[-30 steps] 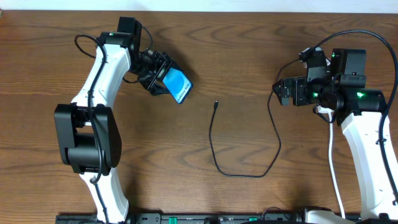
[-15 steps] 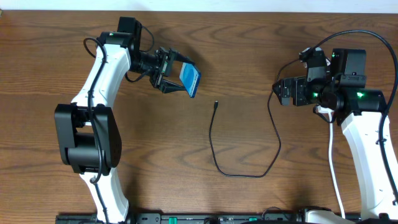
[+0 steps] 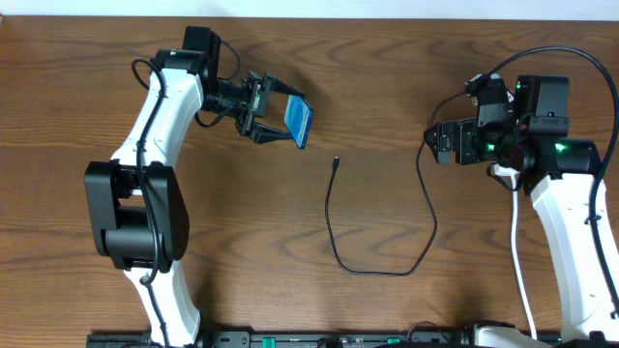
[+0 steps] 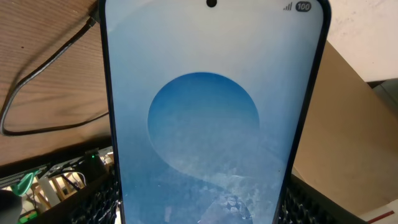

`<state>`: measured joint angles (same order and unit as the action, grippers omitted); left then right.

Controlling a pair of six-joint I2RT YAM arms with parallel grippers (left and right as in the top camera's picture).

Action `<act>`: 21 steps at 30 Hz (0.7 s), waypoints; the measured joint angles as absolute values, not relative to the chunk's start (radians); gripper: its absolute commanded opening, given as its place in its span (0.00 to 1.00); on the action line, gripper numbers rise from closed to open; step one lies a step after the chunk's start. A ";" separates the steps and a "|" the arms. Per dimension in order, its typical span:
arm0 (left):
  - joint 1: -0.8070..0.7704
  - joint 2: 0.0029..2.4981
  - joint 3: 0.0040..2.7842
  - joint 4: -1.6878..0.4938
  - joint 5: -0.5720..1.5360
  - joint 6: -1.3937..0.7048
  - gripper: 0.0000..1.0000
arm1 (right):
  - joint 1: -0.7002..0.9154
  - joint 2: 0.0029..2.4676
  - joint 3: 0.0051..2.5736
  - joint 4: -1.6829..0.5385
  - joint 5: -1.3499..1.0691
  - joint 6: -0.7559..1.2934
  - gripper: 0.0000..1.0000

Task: Plug charger to phone and switch on socket
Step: 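Lift the phone upright with the left gripper and hold it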

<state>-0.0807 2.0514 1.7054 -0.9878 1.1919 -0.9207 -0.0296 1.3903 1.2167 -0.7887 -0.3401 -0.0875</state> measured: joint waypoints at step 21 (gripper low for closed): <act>-0.081 2.051 1.705 -0.988 1.181 -1.103 0.52 | -0.030 1.390 1.217 -0.788 -0.340 -0.088 0.99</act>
